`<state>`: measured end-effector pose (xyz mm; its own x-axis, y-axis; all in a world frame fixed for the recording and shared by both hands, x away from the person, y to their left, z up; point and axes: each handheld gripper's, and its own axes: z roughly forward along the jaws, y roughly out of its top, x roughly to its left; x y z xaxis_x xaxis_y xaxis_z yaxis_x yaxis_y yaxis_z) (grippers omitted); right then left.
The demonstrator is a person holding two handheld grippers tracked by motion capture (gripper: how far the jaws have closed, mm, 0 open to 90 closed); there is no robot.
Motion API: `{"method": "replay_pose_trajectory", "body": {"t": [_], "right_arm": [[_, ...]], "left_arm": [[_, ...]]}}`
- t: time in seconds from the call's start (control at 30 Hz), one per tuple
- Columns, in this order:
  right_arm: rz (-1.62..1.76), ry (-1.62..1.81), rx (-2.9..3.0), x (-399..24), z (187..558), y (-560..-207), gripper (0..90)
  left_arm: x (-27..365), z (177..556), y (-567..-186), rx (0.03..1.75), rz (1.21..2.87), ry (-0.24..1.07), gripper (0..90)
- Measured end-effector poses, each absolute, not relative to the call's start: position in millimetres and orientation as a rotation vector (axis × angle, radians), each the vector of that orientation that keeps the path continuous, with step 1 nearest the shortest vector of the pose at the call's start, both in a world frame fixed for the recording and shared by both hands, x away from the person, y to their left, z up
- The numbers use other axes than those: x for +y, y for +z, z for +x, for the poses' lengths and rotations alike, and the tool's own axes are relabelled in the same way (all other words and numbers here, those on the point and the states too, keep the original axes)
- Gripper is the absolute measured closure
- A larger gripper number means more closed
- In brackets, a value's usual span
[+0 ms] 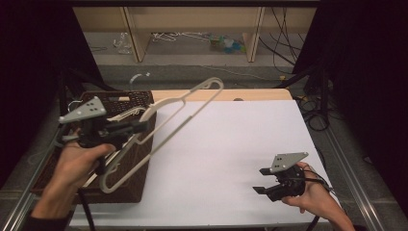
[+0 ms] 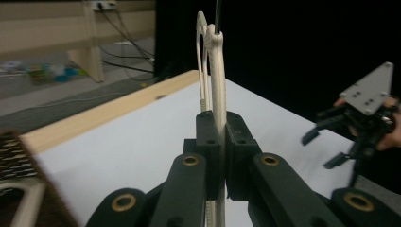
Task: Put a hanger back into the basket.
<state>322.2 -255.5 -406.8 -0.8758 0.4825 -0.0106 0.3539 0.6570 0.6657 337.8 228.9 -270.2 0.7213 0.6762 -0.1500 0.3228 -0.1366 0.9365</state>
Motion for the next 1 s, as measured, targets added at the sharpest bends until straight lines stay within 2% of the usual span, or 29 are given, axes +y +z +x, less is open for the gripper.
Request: {"method": "replay_pose_trajectory", "body": {"t": [0.17, 0.57, 1.0], "right_arm": [[0.729, 1.042, 2.651, -254.3, 321.6, -409.5, 25.3], [0.732, 1.046, 2.663, -255.7, 320.0, -412.4, 24.6], [0.738, 1.034, 2.680, -257.9, 318.8, -415.6, 25.1]], "left_arm": [[270.7, 344.7, -265.8, 0.891, 1.694, 0.435, 86.0], [332.2, 360.1, -286.4, 1.018, 1.657, 0.561, 86.0], [374.4, 372.3, -320.9, 1.066, 1.686, 0.573, 86.0]]}}
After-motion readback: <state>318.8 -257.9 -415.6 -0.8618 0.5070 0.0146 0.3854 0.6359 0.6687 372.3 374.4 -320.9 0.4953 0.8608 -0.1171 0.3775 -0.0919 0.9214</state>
